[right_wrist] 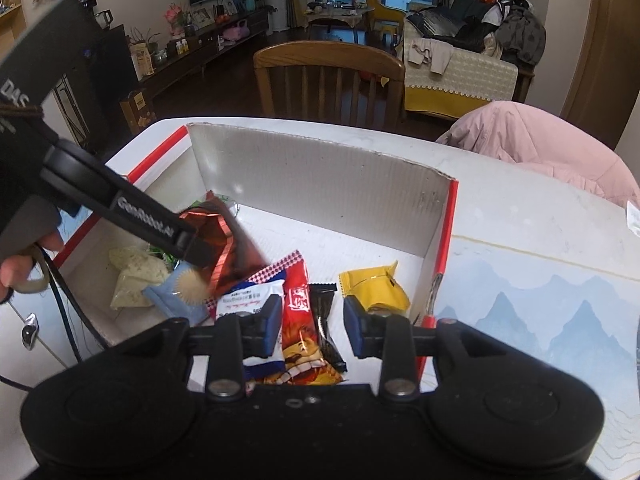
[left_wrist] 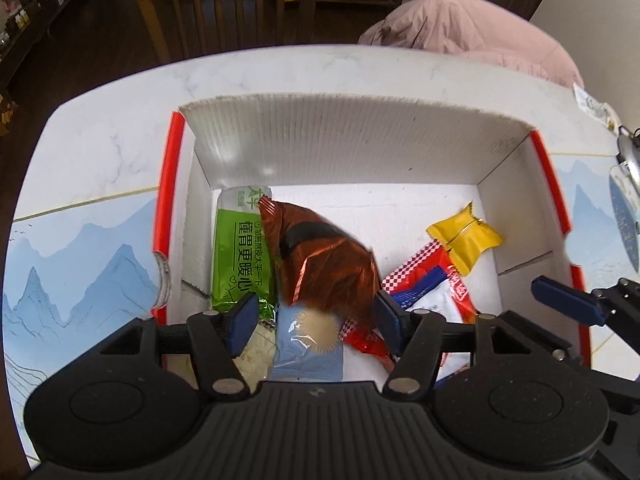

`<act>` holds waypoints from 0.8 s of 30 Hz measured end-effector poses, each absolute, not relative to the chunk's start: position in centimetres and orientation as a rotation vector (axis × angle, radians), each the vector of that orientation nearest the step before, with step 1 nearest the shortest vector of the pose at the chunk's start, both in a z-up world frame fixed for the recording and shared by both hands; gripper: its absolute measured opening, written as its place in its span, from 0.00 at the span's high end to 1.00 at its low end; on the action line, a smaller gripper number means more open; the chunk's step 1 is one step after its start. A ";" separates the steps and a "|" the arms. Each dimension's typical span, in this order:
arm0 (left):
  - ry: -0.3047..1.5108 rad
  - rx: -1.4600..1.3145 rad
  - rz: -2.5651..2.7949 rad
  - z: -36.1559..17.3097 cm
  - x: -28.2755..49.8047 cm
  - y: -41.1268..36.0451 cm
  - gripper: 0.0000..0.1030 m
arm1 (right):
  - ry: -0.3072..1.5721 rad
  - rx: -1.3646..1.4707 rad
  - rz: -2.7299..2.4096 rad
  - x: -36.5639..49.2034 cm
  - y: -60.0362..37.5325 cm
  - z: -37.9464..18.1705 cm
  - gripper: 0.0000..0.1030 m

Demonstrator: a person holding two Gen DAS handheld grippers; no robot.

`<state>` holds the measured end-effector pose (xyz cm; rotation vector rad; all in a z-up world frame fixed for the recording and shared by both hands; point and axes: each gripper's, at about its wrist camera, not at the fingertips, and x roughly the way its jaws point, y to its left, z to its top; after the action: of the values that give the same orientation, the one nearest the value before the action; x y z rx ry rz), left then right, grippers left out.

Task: Organize snacks
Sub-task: 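Open both tools to drop the packets into the red box, then lift both tools out of the box toward the Minion and M&M packets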

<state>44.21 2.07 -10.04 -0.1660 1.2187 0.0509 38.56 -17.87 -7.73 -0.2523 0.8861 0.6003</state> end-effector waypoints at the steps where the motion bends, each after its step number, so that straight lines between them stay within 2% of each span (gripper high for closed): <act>1: 1.208 -0.171 0.045 -9.6 43.9 2.1 0.40 | 0.884 -0.247 0.601 38.4 -17.9 -7.5 0.66; 24: 1.002 -0.202 -0.023 -1.3 32.3 3.7 0.40 | 0.764 -0.171 0.589 30.9 -17.7 -1.0 0.40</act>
<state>32.28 3.75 -1.29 -0.2024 1.0023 -0.0226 30.90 -17.66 -0.99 -0.1715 0.7635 0.5893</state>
